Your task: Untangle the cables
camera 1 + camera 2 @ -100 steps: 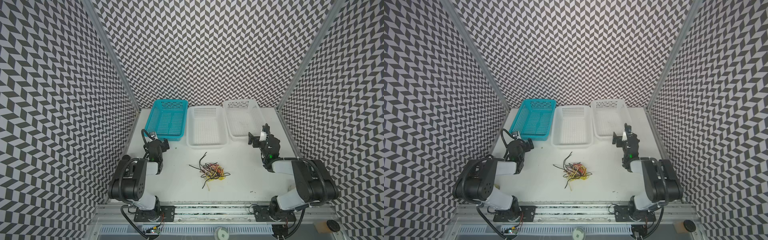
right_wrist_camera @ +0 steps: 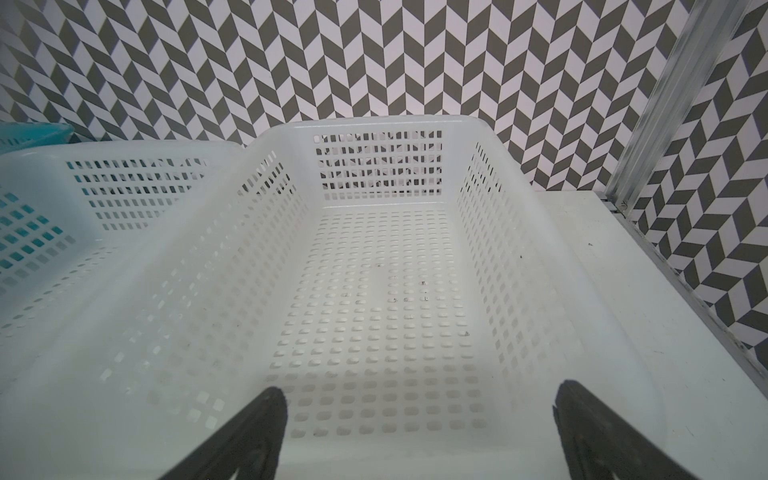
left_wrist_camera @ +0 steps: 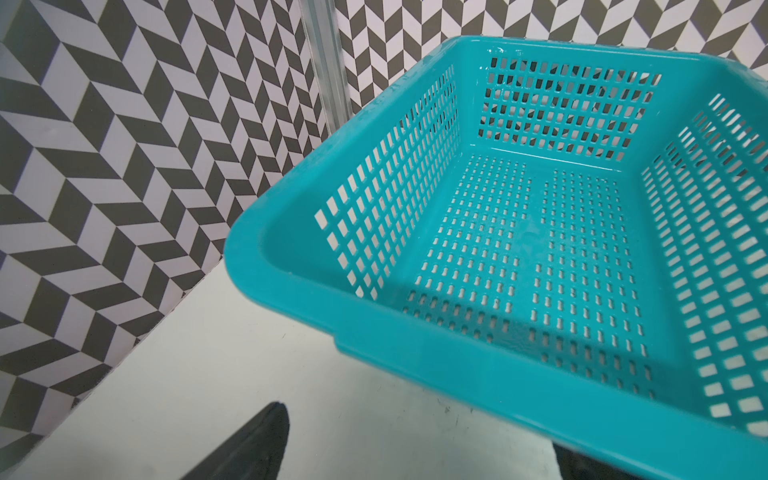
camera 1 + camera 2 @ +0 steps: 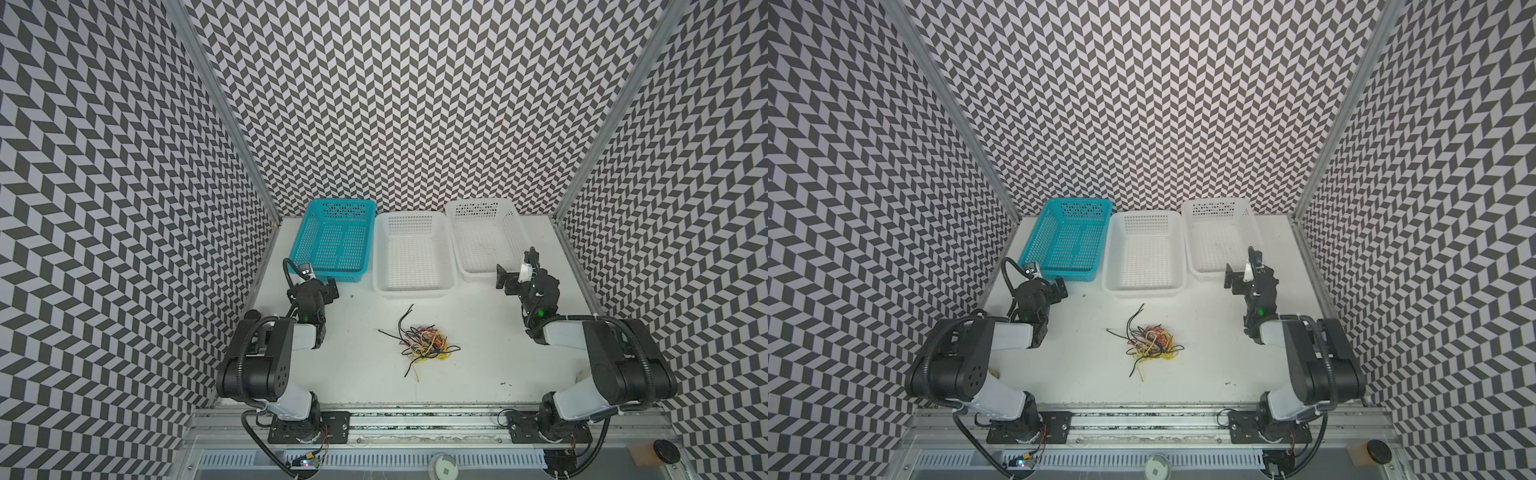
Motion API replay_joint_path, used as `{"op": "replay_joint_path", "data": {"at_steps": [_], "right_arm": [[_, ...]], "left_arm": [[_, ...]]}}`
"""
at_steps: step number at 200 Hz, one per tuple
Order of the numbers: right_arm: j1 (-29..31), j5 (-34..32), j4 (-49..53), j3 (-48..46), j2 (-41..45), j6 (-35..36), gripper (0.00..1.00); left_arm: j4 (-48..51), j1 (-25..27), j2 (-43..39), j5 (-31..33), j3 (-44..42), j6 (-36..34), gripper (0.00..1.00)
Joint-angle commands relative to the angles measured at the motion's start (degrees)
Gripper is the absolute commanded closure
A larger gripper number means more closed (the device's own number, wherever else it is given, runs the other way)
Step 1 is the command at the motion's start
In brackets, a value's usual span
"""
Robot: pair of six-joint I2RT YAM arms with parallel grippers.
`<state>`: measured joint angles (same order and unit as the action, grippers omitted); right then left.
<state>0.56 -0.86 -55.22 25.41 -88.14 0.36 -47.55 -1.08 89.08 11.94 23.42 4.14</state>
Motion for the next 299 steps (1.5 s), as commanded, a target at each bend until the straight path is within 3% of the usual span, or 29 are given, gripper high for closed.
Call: {"op": "replay_joint_path", "data": {"at_steps": [1, 142, 167, 187, 228, 267, 290, 299], "right_arm": [[0.6, -0.3, 5.1, -0.8, -1.9, 2.4, 0.0], [0.6, -0.4, 5.0, -0.9, -1.9, 2.4, 0.0], [0.7, 2.1, 3.2, -1.2, -1.1, 3.5, 0.0], [0.9, 4.0, 2.4, -6.3, 5.3, 4.7, 0.0], [2.7, -0.6, 15.2, -7.9, 24.9, 2.9, 0.0], [6.9, -1.9, 31.9, -5.3, 43.0, -1.8, 0.0], [8.3, 3.8, 36.1, -2.7, 49.0, -12.0, 0.0], [8.2, 4.2, 39.9, -0.6, 50.6, -20.8, 0.0]], "left_arm": [[-1.4, -0.2, 0.1, 0.1, 0.5, 0.2, 0.0], [-1.3, -0.2, 0.1, 0.1, 0.5, 0.3, 0.0], [-1.3, -0.2, 0.1, 0.1, 0.6, 0.2, 0.0], [-1.2, -0.2, 0.1, 0.1, 0.6, 0.3, 0.0], [-1.7, -0.2, -0.5, -1.5, 0.4, -0.3, 0.0], [10.3, -0.1, -8.6, -6.1, 2.8, -1.8, 0.0], [17.4, 2.0, -16.2, -7.3, 3.6, -2.1, 0.0], [18.4, 2.9, -20.1, -7.6, 3.2, 0.4, 0.0]]}}
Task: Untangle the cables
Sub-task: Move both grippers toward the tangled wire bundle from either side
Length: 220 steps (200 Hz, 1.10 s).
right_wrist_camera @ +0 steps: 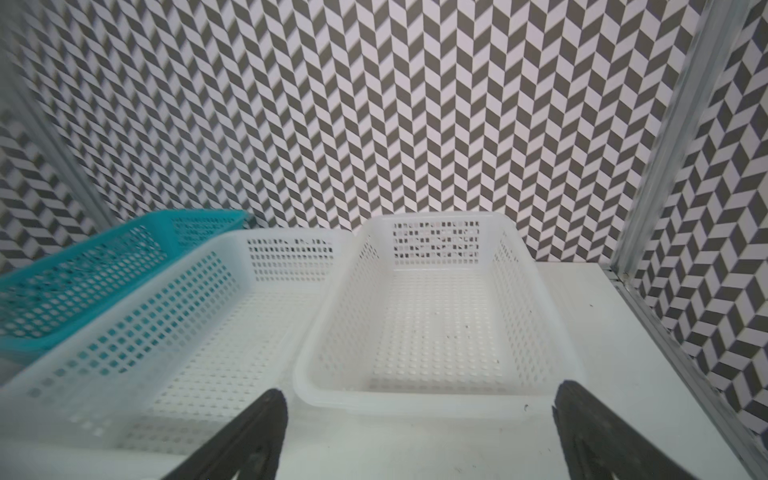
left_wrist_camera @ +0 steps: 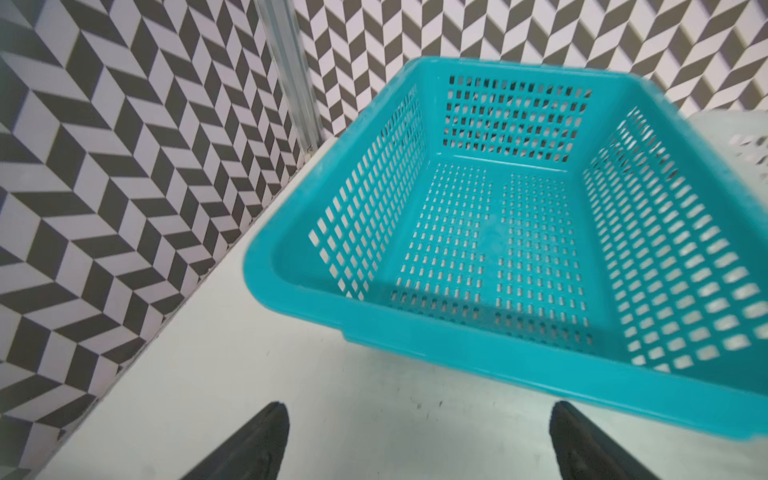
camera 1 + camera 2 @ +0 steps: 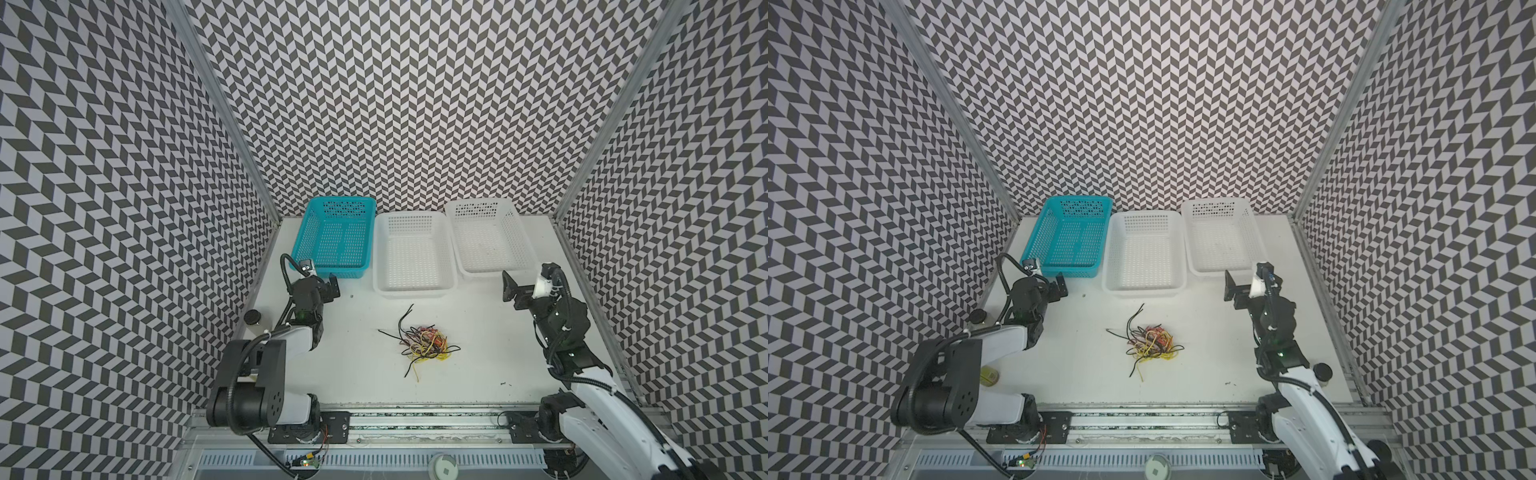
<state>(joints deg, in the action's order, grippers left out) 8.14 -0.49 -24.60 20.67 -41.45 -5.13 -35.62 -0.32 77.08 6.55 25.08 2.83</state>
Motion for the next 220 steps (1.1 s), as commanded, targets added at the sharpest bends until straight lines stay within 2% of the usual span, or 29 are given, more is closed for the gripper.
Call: {"op": "replay_joint_path", "data": {"at_steps": [1, 9, 15, 36, 48, 57, 69, 84, 99, 117, 139, 155, 200, 220], "right_arm": [[0.6, 3.7, 9.9, 4.5, 4.1, -16.7, 0.0], [0.6, 3.5, 14.5, 5.9, 5.7, -25.5, 0.0], [0.7, 5.3, 16.1, 6.2, 6.4, -29.0, 0.0], [0.7, 16.0, 11.8, 5.7, 5.5, -29.7, 0.0], [1.2, 19.2, 15.6, 8.0, 3.8, -30.5, 0.0], [2.0, 21.4, 19.5, 10.4, 2.4, -29.3, 0.0], [4.7, 21.5, 24.1, 13.0, 0.1, -27.8, 0.0], [9.5, 20.4, 29.9, 16.2, -3.5, -26.0, 0.0], [15.3, 19.5, 34.4, 18.8, -7.7, -24.1, 0.0], [23.3, 14.2, 38.8, 20.4, -11.5, -22.4, 0.0], [29.1, 10.6, 39.0, 18.6, -12.9, -21.9, 0.0], [31.3, 8.5, 39.3, 16.1, -12.2, -22.3, 0.03], [39.0, 3.7, 42.7, 11.3, -8.8, -26.5, 0.11], [41.5, 2.1, 43.0, 10.5, -8.6, -27.2, 0.12]], "left_arm": [[6.6, 2.2, -8.6, -2.6, 1.6, 2.0, 0.0], [8.9, 2.6, -12.3, -5.3, 1.6, 3.5, 0.0], [10.3, 3.1, -15.0, -6.6, 1.5, 4.0, 0.0], [14.7, 5.2, -23.4, -8.5, 1.3, 10.1, 0.0], [20.5, 5.4, -28.0, -9.2, 3.1, 14.9, 0.0], [27.0, 5.3, -31.1, -7.8, 5.3, 22.4, 0.0], [40.9, 5.3, -35.1, -6.6, 10.6, 31.2, 0.0], [49.6, 4.8, -37.8, -9.9, 15.5, 32.9, 0.0], [50.3, 4.6, -40.1, -11.2, 15.6, 39.8, 0.0], [43.6, 4.7, -41.9, -19.6, 12.6, 41.8, 0.0], [50.2, 6.4, -40.7, -21.6, 13.9, 43.2, 0.0], [54.8, 10.8, -40.2, -18.2, 13.6, 42.4, 0.0], [60.6, 31.2, -43.0, 1.9, 10.6, 41.8, 0.0], [61.3, 36.1, -41.0, 4.6, 10.6, 42.4, 0.0]]}}
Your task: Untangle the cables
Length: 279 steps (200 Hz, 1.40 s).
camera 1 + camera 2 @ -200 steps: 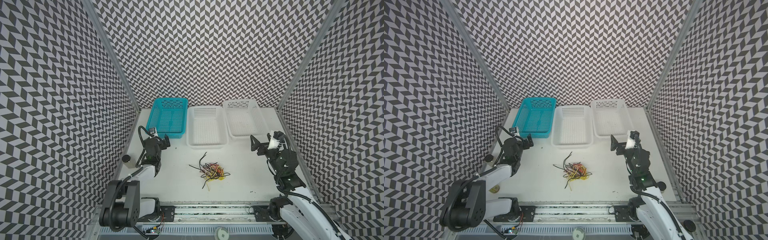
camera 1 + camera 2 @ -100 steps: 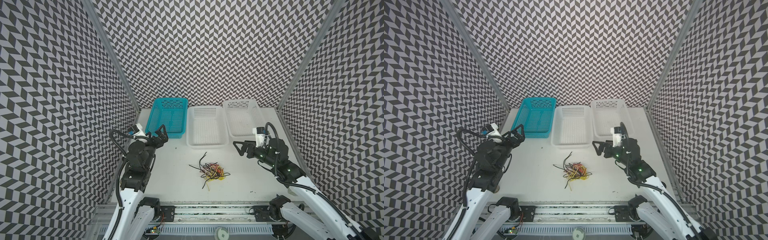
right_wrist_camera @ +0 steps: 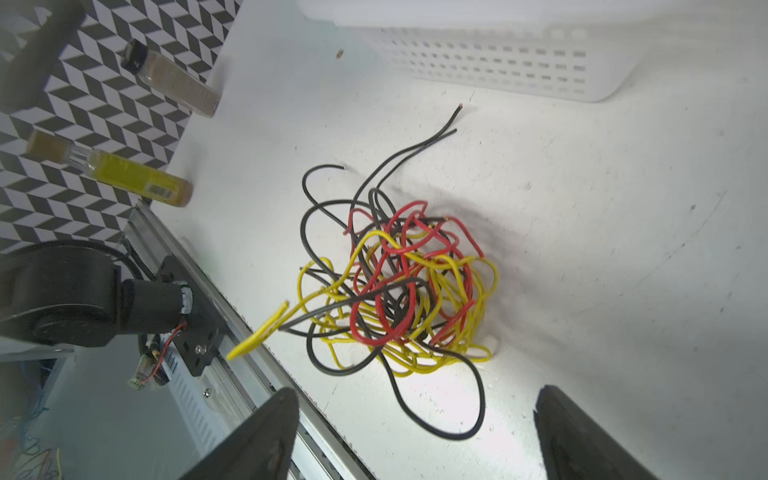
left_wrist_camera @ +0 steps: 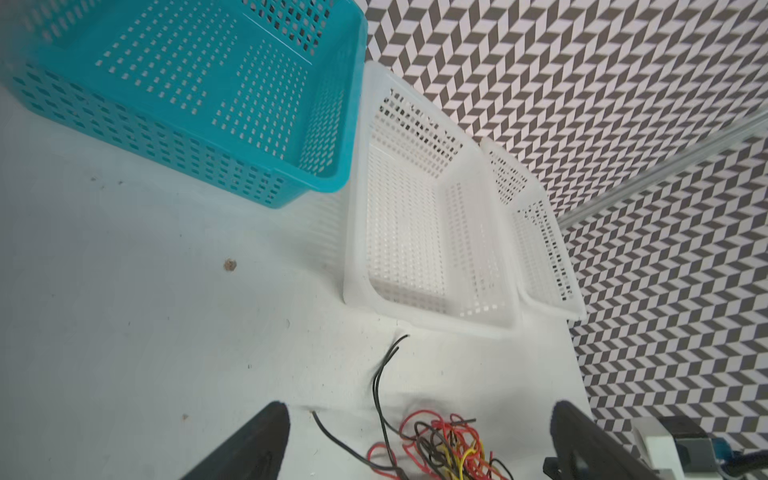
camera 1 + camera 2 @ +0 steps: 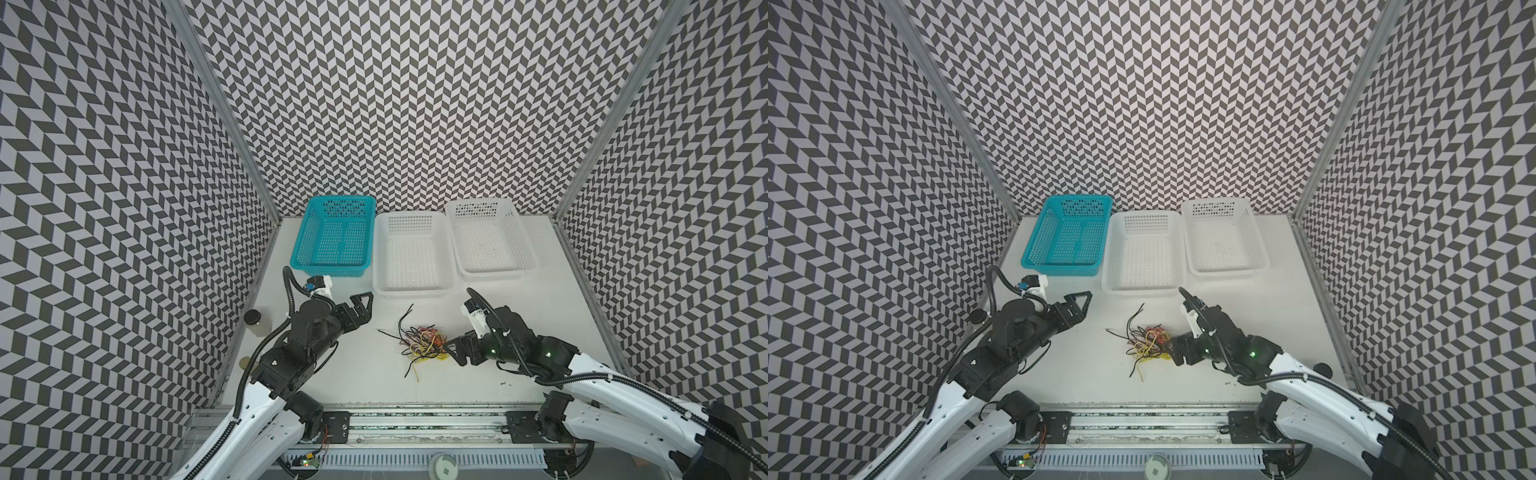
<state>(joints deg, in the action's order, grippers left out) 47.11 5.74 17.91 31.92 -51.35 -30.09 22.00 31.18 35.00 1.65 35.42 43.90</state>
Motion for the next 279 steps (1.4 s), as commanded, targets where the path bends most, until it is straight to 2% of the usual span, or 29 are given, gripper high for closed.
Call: {"op": "replay_joint_path", "data": {"at_steps": [1, 24, 45, 70, 92, 139, 156, 189, 198, 213, 248, 279], "right_arm": [[2.6, -4.1, 0.5, -0.8, 1.2, -2.1, 0.13], [3.8, -5.4, 0.9, -0.9, -0.3, -0.7, 0.16], [4.7, -4.9, -0.8, 0.2, -3.0, 0.4, 0.18], [5.9, -8.7, -1.1, 2.4, -6.9, 2.0, 0.21], [6.2, -10.6, -1.9, 4.2, -9.8, 3.9, 0.29], [6.6, -11.7, -6.1, 6.2, -15.4, 6.5, 0.36], [6.9, -11.6, -6.7, 7.3, -19.0, 7.4, 0.45], [7.7, -12.8, -7.3, 8.2, -22.0, 8.2, 0.55], [7.9, -12.6, -7.6, 8.2, -21.9, 8.4, 0.67], [8.3, -12.9, -7.7, 8.1, -20.9, 8.6, 0.79], [8.6, -12.6, -8.9, 7.4, -18.5, 8.4, 1.0], [8.5, -13.0, -10.3, 6.2, -15.6, 7.0, 1.0]], "left_arm": [[3.6, 4.8, 1.2, 9.4, 0.2, 1.4, 0.0], [2.9, 8.3, 4.0, 10.3, -0.2, 2.8, 0.0], [2.3, 11.5, 4.8, 14.0, -1.4, 3.4, 0.0], [2.5, 14.2, 5.6, 16.6, -1.4, 2.7, 0.0], [1.5, 15.8, 7.1, 16.4, -1.9, 4.1, 0.0], [-2.4, 20.3, 12.1, 16.6, -3.9, 5.7, 0.0], [-3.9, 21.6, 13.6, 16.2, -4.2, 5.9, 0.0], [-5.8, 23.6, 15.5, 15.1, -4.2, 5.9, 0.0], [-6.8, 24.0, 15.7, 13.9, -4.5, 6.2, 0.0], [-9.3, 24.7, 15.7, 11.3, -5.4, 6.4, 0.0], [-11.5, 26.3, 14.8, 7.0, -6.9, 7.3, 0.0], [-13.9, 26.9, 12.9, 4.1, -9.8, 10.0, 0.0]]}}
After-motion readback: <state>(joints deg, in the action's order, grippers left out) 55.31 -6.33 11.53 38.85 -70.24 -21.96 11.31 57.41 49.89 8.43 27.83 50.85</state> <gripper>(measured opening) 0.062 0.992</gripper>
